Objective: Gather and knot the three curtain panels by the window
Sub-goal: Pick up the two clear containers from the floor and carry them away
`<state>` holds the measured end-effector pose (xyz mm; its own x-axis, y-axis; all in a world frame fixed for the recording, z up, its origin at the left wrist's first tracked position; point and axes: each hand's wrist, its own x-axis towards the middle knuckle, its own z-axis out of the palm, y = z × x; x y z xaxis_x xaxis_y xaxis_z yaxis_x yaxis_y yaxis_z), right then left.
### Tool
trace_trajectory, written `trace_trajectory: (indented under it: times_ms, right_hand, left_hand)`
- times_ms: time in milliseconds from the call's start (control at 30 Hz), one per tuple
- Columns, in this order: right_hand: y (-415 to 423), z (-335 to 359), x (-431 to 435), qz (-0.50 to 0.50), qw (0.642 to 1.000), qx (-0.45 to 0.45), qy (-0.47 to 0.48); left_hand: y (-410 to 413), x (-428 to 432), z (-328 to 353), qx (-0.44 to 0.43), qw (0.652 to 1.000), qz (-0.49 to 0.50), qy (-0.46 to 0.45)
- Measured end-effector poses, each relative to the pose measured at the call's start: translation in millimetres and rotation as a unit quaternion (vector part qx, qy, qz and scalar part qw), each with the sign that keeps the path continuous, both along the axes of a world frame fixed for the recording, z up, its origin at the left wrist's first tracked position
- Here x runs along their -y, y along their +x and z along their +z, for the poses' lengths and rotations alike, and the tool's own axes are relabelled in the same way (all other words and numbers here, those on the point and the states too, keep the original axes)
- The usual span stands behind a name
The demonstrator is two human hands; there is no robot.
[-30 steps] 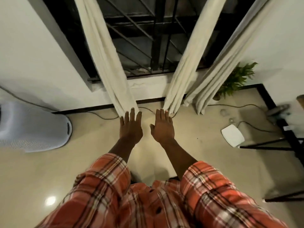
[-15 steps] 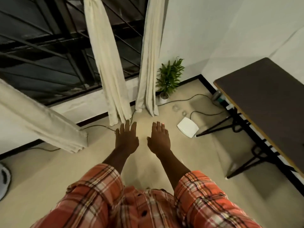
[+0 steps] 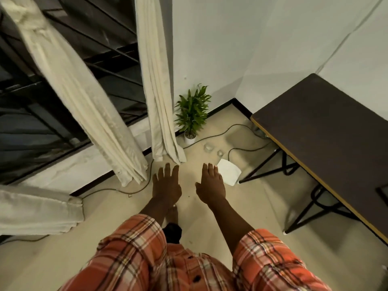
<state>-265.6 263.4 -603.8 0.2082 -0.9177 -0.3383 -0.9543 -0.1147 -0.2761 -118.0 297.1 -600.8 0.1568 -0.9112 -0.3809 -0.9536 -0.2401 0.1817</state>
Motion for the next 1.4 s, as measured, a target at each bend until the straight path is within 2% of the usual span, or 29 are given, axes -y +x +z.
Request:
trace_trajectory:
  times_ms: [233,500,667,867,967,1133,1267,1400]
  right_hand:
    - [-13.9,2.3,98.6,-0.116,0.993,-0.012,0.026]
    - [-53.4,-14.1,180.4,-0.201,0.978,-0.01,0.052]
    - [-73.6,-42.8,232.4,-0.204,0.977,0.001,0.069]
    - [-87.0,-112.0,284.7,-0.186,0.971,0.014,0.147]
    - [-93.2,-157.1,314.1,-0.189,0.97,0.027,0.15]
    - [-101.5,-272.2,365.4,-0.245,0.957,0.046,0.146]
    - [-105.0,-379.2,382.4,-0.314,0.932,0.093,0.156]
    - [-110.5,-475.6,397.3,-0.392,0.898,0.137,0.143]
  left_hand:
    - [3.6,116.7,0.0,0.025,0.993,-0.115,-0.016]
    - [-19.4,222.7,-13.0,0.038,0.98,-0.193,0.008]
    - [-43.6,281.4,-33.9,0.042,0.977,-0.206,0.039]
    - [-64.0,350.2,-85.7,0.029,0.979,-0.192,0.062]
    - [-72.2,381.5,-129.3,0.022,0.979,-0.196,0.059]
    - [-85.0,435.9,-243.8,-0.023,0.981,-0.178,0.073]
    - [-82.6,459.2,-348.2,-0.058,0.983,-0.154,0.083]
    - [-78.7,473.2,-445.7,-0.133,0.983,-0.085,0.095]
